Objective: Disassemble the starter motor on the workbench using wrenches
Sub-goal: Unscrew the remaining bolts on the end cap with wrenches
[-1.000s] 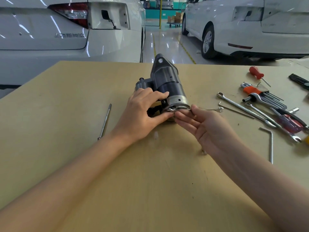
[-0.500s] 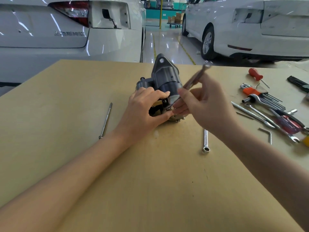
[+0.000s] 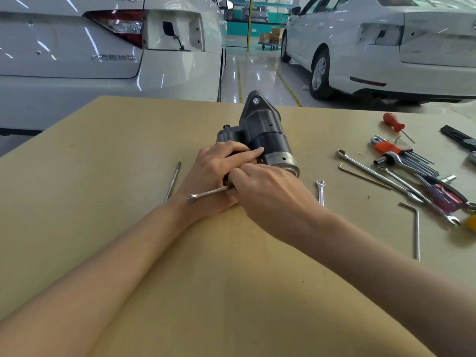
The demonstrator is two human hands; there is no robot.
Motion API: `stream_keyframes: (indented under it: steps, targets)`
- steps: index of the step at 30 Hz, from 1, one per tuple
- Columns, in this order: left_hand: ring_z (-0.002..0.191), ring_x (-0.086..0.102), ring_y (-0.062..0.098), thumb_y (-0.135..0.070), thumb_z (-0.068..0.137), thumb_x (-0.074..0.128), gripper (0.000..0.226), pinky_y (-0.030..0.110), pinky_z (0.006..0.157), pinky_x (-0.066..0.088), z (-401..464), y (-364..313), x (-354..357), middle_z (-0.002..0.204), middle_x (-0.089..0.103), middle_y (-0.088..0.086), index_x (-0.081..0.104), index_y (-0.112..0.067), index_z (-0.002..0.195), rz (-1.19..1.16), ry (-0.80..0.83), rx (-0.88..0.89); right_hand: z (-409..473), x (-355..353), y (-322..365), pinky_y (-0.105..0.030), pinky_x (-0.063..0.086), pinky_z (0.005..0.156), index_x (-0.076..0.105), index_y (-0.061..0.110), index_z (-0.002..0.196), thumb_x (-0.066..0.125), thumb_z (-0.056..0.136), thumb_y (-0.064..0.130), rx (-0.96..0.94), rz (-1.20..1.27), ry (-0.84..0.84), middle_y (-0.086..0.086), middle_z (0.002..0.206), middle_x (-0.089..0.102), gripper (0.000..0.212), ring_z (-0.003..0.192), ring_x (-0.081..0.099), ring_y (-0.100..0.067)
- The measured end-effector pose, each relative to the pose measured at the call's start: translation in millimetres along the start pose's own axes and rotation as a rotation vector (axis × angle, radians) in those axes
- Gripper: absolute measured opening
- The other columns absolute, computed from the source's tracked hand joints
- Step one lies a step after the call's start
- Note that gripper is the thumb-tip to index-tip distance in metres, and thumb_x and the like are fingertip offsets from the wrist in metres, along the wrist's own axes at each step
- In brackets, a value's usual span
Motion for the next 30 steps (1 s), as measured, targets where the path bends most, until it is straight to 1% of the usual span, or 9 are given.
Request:
stream_keyframes:
  steps: [2,5,7,10,12,15,18,25,30]
  targets:
    - [0.113,0.042,0.003,-0.031,0.081,0.061,0.059,0.027,0.102,0.025,-0.4,2.3,0.3,0.123,0.056,-0.002,0.053,-0.021,0.138,-0.013,0.04,-0.019,-10.0,-5.1,0.2,-0.027,0.044,0.062,0.06,0.004,0.091,0.052,0.094,0.008,-0.033,0.074,-0.107,-0.008,0.082,0.062,0.01,0.072,0.058,-0.022]
    - [0.118,0.042,0.006,-0.04,0.079,0.066,0.066,0.028,0.103,0.027,-0.7,1.2,0.8,0.127,0.054,-0.003,0.05,-0.024,0.14,0.003,0.063,-0.022,-35.5,-13.7,-15.8,-0.023,0.044,0.06,0.063,0.004,0.089,0.05,0.094,0.016,0.108,0.46,-0.482,-0.003,0.071,0.062,0.019,0.062,0.053,-0.014]
    - [0.122,0.045,0.014,-0.032,0.077,0.078,0.071,0.031,0.106,0.028,-1.2,2.0,1.6,0.13,0.053,-0.003,0.048,-0.025,0.141,0.022,0.069,-0.034,-50.2,-6.8,-36.4,-0.026,0.044,0.054,0.059,0.015,0.086,0.05,0.096,0.019,0.449,0.87,-0.586,0.005,0.063,0.059,0.014,0.056,0.052,-0.013]
    - [0.127,0.042,0.017,-0.019,0.078,0.079,0.071,0.037,0.111,0.029,-2.6,1.6,1.6,0.136,0.049,-0.001,0.048,-0.026,0.141,-0.014,0.057,-0.069,-64.1,17.6,-59.4,-0.023,0.042,0.043,0.053,0.01,0.076,0.045,0.099,0.012,1.017,1.573,-0.569,-0.001,0.051,0.057,0.024,0.047,0.048,-0.015]
    - [0.134,0.035,0.018,-0.013,0.079,0.078,0.069,0.036,0.115,0.026,-2.6,-0.1,1.7,0.145,0.041,0.002,0.049,-0.026,0.14,-0.049,0.049,-0.087,-66.6,26.6,-63.2,-0.019,0.044,0.041,0.052,0.008,0.074,0.042,0.099,0.011,1.203,1.824,-0.516,-0.005,0.048,0.056,0.027,0.042,0.05,-0.015]
    - [0.147,0.015,0.024,-0.008,0.081,0.075,0.073,0.037,0.119,0.017,-2.9,0.1,3.7,0.157,0.023,0.004,0.043,-0.028,0.143,-0.067,0.064,-0.135,-61.9,27.9,-63.7,-0.02,0.049,0.042,0.053,0.007,0.077,0.041,0.099,0.01,1.208,1.951,-0.511,-0.008,0.05,0.059,0.025,0.039,0.055,-0.014]
    - [0.15,0.006,0.025,-0.007,0.083,0.073,0.074,0.037,0.121,0.011,-3.4,0.4,6.3,0.16,0.015,0.006,0.038,-0.029,0.144,-0.083,0.064,-0.171,-57.1,27.3,-61.5,-0.023,0.052,0.045,0.053,0.005,0.082,0.043,0.098,0.007,1.193,2.026,-0.517,-0.01,0.054,0.062,0.02,0.044,0.062,-0.017]
    - [0.149,0.011,0.027,-0.01,0.086,0.071,0.07,0.039,0.121,0.014,-4.5,0.1,6.5,0.156,0.027,0.008,0.036,-0.03,0.144,-0.063,0.056,-0.176,-57.3,29.1,-56.1,-0.028,0.057,0.049,0.053,0.004,0.082,0.043,0.099,0.006,1.237,2.067,-0.532,-0.015,0.061,0.067,0.02,0.053,0.069,-0.023]
    - [0.148,0.013,0.027,-0.012,0.087,0.07,0.069,0.034,0.119,0.014,-4.5,-0.7,6.4,0.151,0.036,0.006,0.036,-0.032,0.143,-0.045,0.061,-0.179,-57.7,30.5,-53.3,-0.031,0.059,0.052,0.051,0.003,0.084,0.043,0.098,0.004,1.267,2.122,-0.541,-0.019,0.065,0.068,0.016,0.057,0.07,-0.027]
Point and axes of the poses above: each hand's wrist, its own z-axis towards the middle knuckle, its own x-axis out of the palm, y = z × x, the point moved 4 cm from there along z, towards the middle knuckle
